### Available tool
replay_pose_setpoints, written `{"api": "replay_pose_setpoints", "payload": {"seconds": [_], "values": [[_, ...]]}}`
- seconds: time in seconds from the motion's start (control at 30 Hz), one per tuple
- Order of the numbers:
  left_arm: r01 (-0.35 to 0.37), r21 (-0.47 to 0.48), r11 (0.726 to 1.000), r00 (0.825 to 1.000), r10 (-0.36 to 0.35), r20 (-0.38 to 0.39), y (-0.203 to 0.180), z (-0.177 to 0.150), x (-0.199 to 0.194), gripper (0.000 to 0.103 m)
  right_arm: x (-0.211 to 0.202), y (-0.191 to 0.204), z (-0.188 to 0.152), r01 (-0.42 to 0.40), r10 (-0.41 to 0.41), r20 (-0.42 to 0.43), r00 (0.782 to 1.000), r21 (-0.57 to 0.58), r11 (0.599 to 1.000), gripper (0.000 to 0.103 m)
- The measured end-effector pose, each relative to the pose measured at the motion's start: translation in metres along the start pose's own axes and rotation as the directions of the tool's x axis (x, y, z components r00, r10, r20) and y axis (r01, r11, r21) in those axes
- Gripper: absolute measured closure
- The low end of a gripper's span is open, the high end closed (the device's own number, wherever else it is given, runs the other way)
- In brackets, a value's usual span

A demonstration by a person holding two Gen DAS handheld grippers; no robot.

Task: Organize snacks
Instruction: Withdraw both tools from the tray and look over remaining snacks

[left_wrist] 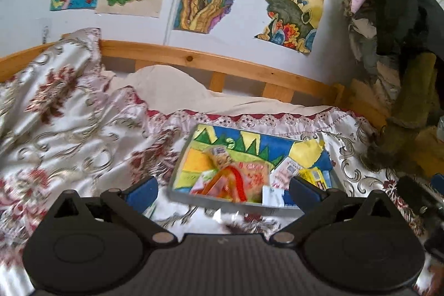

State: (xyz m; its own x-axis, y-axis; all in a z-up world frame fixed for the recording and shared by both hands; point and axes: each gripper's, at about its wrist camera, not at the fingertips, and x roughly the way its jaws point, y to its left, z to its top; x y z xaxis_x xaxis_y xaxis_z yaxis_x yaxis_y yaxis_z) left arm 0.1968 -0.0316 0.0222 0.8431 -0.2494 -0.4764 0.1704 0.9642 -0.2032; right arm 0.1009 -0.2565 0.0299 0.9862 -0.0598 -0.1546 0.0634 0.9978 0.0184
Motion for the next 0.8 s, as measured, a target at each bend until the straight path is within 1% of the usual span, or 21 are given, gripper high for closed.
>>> {"api": "replay_pose_setpoints", "payload": {"seconds": [0.2, 0.43, 0.57, 0.7, 0.8], "values": [[-0.008, 0.02, 1.0, 0.999, 0.007, 0.051, 0.001, -0.02, -0.05, 0.001, -0.046, 0.006, -0.004, 0.005, -0.005, -0.003, 1.0, 0.039, 0.999, 0.001], [-0.031, 0.088, 0.996, 0.994, 0.022, 0.107, -0.004, -0.043, -0.097, 0.001, -0.086, 0.015, -0.015, 0.003, -0.001, -0.035, 0.999, 0.053, 0.999, 0.001], [-0.045, 0.11, 0.993, 0.994, 0.033, 0.106, -0.005, -0.056, -0.115, 0.001, -0.104, 0.019, -0.022, -0.007, 0.013, -0.074, 0.997, 0.087, 0.996, 0.001], [-0.064, 0.12, 0.991, 0.994, 0.053, 0.094, -0.005, -0.068, -0.132, 0.001, -0.121, 0.022, -0.025, 0.004, 0.004, -0.089, 0.996, 0.09, 0.996, 0.001], [-0.085, 0.11, 0.99, 0.993, 0.075, 0.086, -0.003, -0.075, -0.143, 0.001, -0.132, 0.021, -0.026, 0.005, 0.006, -0.1, 0.995, 0.1, 0.995, 0.001]]}}
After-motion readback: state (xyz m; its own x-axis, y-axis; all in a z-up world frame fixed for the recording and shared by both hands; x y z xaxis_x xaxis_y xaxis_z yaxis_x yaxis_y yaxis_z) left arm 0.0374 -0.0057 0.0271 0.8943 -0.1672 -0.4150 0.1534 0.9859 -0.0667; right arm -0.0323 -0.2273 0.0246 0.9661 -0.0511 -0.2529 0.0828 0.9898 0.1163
